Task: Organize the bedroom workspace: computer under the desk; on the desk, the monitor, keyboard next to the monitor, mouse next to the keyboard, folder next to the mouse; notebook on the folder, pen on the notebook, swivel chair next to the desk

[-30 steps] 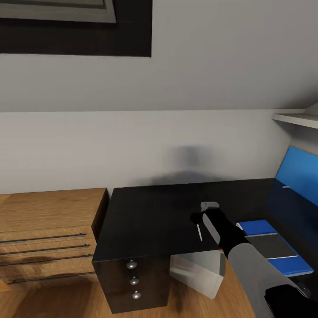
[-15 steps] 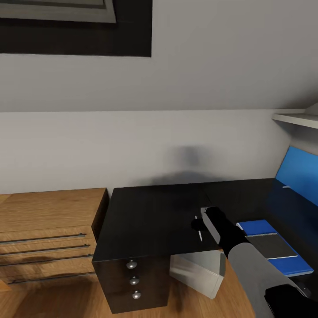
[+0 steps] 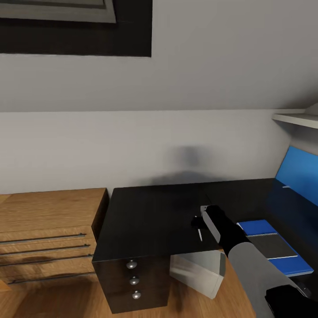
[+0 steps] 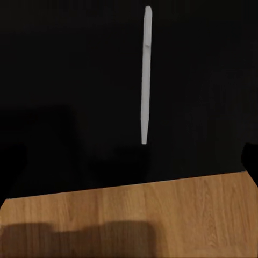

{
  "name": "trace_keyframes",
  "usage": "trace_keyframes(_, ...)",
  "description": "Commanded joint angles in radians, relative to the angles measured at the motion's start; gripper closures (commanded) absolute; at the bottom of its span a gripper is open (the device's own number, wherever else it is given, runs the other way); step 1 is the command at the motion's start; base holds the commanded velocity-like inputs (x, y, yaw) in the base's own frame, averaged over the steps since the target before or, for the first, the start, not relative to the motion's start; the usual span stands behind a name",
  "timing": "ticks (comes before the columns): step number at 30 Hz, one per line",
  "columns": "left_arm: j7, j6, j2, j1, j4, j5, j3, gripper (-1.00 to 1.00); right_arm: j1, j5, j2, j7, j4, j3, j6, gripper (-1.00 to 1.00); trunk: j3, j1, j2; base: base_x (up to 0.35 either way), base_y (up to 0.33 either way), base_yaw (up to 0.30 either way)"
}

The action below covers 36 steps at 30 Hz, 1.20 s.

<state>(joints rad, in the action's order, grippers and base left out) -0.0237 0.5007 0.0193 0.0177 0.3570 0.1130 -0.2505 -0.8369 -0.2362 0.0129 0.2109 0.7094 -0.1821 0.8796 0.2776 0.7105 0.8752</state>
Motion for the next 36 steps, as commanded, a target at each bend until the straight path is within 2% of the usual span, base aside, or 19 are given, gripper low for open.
trace_keyframes(1, -0.002, 0.001, -0.001, 0.001, 0.002, 0.009, 0.001, -1.00, -0.001, -0.011, 0.000, 0.010, 0.001, -0.003, 0.003, -1.00, 0.001, 0.000, 0.001, 0.000, 0.000, 0.000)
trace_keyframes(19, -0.002, 0.001, -0.005, 0.001, 0.002, 0.010, 0.001, -1.00, -0.001, -0.012, 0.001, 0.009, 0.003, -0.003, 0.000, -1.00, 0.001, 0.000, 0.001, 0.000, 0.000, 0.000)
trace_keyframes(32, -0.004, 0.001, -0.006, 0.001, 0.002, 0.010, 0.002, -1.00, 0.000, -0.011, 0.001, 0.006, -0.004, -0.004, -0.001, -1.00, 0.001, 0.000, 0.001, 0.107, 0.000, 0.000)
trace_keyframes(36, -0.004, 0.001, -0.006, 0.000, 0.002, 0.010, 0.002, -1.00, 0.000, -0.010, 0.001, 0.006, -0.005, -0.004, -0.001, -1.00, 0.001, 0.000, 0.001, 0.060, -0.162, 0.000)
